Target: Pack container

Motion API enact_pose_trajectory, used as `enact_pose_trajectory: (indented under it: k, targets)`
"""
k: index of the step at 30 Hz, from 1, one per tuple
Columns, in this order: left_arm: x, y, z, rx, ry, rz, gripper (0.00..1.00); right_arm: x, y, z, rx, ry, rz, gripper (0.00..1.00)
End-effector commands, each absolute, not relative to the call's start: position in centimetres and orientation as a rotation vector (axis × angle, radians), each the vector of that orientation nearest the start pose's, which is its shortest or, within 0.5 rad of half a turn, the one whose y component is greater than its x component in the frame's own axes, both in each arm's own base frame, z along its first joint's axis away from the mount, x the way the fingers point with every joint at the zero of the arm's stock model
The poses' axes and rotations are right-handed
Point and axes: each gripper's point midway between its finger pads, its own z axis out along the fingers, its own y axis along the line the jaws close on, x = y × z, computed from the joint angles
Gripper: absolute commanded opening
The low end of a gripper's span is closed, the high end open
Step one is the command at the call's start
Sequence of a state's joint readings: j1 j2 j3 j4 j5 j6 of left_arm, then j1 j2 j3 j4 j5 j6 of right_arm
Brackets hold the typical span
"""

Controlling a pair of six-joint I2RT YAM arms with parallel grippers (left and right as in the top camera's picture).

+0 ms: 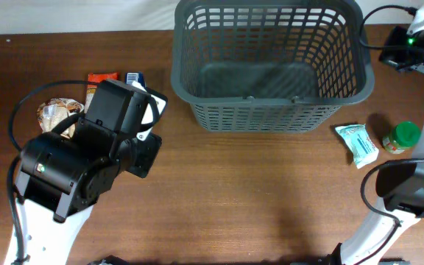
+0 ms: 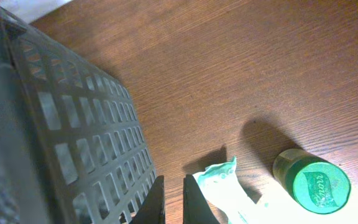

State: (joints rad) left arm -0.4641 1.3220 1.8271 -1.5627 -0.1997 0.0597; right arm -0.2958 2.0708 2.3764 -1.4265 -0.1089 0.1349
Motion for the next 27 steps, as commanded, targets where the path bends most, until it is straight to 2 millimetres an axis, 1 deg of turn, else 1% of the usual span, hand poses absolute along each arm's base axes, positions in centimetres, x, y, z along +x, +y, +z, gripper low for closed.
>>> enact_pose_trajectory:
  k: [1, 3, 7, 10, 11, 16, 20, 23, 27]
  targets:
    - [24.6, -8.2, 33.2, 0.589, 2.522, 0.13, 0.02, 46.0, -11.1, 25.4, 0.511, 2.629, 0.101, 0.04]
    - [24.6, -8.2, 33.2, 0.589, 2.522, 0.13, 0.02, 46.4, -10.2, 25.5, 0.447, 2.627, 0.14, 0.04]
    - [24.6, -8.2, 33.2, 0.589, 2.522, 0.13, 0.03, 47.0, -8.7, 25.7, 0.402, 2.617, 0.192, 0.04]
    - [24.6, -8.1, 33.1, 0.59, 2.524, 0.13, 0.27, 47.4, -8.0, 25.6, 0.377, 2.615, 0.197, 0.04]
    - [24.5, -8.1, 33.1, 0.591, 2.527, 0.131, 0.31, 47.5, -7.8, 25.7, 0.371, 2.613, 0.198, 0.04]
    - [24.1, -7.9, 32.8, 0.599, 2.548, 0.138, 0.42, 48.1, -6.5, 25.9, 0.274, 2.604, 0.208, 0.04]
    - [23.9, -7.8, 32.7, 0.602, 2.555, 0.141, 0.43, 48.5, -5.5, 26.1, 0.243, 2.593, 0.238, 0.04]
    - [23.9, -7.8, 32.7, 0.602, 2.556, 0.141, 0.43, 48.8, -4.2, 26.4, 0.173, 2.579, 0.288, 0.04]
    - [23.9, -7.8, 32.7, 0.602, 2.555, 0.141, 0.44, 49.0, -2.9, 26.5, 0.14, 2.574, 0.315, 0.04]
